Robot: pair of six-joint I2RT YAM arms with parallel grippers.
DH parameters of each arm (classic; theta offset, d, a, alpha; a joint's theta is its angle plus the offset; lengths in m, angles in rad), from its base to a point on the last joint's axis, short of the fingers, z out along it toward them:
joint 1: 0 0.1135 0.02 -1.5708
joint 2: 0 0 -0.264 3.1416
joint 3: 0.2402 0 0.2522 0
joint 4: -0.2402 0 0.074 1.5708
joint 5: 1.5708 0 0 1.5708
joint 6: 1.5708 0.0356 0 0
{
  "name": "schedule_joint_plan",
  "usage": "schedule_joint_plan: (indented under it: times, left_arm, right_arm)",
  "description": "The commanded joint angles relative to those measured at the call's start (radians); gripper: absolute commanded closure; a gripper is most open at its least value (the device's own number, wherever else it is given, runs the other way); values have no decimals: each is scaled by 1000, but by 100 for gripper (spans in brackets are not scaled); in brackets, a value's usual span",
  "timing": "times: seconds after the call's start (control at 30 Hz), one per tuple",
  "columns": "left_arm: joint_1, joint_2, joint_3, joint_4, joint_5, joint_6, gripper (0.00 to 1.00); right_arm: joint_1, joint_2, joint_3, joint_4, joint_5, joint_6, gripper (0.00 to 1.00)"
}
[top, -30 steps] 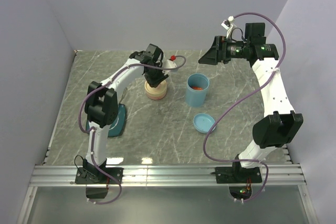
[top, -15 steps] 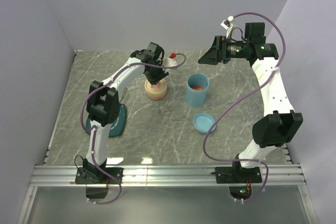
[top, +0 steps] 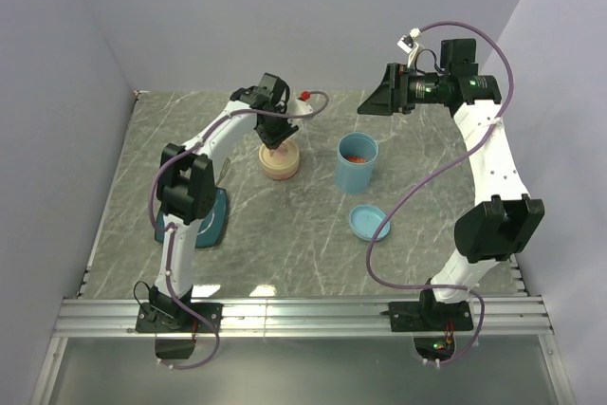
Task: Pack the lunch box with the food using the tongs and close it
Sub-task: Put the lid back on the lunch box
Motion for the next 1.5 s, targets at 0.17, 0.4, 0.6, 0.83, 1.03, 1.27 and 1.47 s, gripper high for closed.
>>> schedule_joint_plan:
  times: [0.17,0.4,0.6,0.83,1.03,1.27,1.47]
  left_arm:
    - [5,-63,45,66,63,-53,49]
    - [5,-110,97,80,43,-154,37]
    - [5,-115,109,2,54,-188,64]
    - [8,-89,100,-76,80,-200,85]
    - [11,-46,115,-72,78,-200,85]
    - [14,-12,117,-70,83,-191,86]
    - [22,1,119,-55,69,-193,85]
  right_arm:
    - [-6,-5,40,-6,-31,-15,0]
    - [-5,-8,41,-4,-28,-13,0]
    - [-5,-11,37,-7,-25,-13,0]
    - [-6,-7,35,-2,-28,-4,0]
    - [-5,-5,36,-6,-18,-7,0]
    - [-6,0,40,-12,-6,-12,0]
    - [-5,6,40,-4,-6,-4,0]
